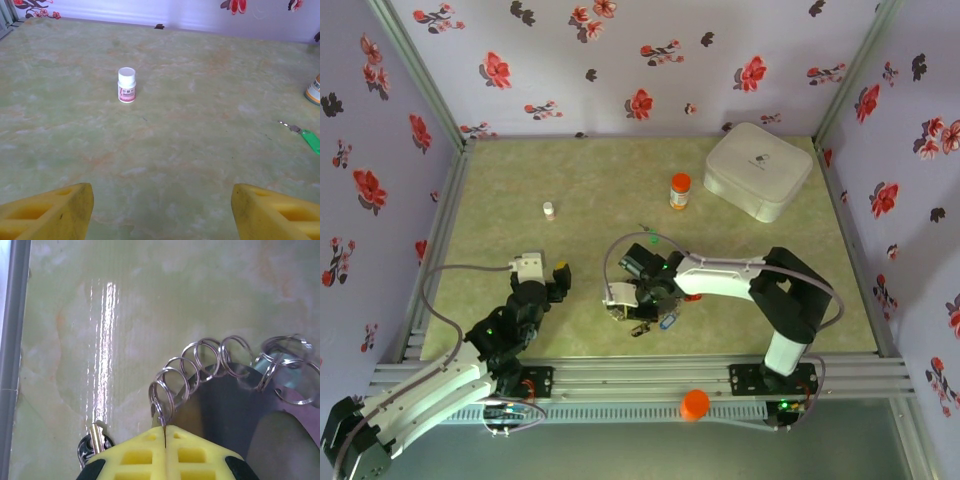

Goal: Put the keys on the keyring

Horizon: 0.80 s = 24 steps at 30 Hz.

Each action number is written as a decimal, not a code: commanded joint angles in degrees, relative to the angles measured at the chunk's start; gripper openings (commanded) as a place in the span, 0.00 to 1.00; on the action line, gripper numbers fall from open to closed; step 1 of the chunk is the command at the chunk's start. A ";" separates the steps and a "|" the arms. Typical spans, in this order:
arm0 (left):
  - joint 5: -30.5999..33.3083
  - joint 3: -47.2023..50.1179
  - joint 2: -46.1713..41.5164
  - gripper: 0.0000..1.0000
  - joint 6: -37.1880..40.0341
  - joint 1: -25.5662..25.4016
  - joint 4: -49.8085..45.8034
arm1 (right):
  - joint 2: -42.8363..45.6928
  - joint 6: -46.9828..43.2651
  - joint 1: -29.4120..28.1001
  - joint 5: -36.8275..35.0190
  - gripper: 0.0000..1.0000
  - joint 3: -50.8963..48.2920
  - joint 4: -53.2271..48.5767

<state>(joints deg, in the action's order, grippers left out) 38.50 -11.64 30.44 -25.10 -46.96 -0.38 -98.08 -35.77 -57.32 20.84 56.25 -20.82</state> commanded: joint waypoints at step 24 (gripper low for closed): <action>-39.32 3.11 14.81 0.41 6.46 -0.57 14.27 | 8.67 13.18 2.66 1.94 0.00 -14.35 22.92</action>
<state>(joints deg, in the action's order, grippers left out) 4.75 -9.19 44.34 -21.52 -47.07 10.85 -90.94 -24.18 -54.94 23.11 42.70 -1.76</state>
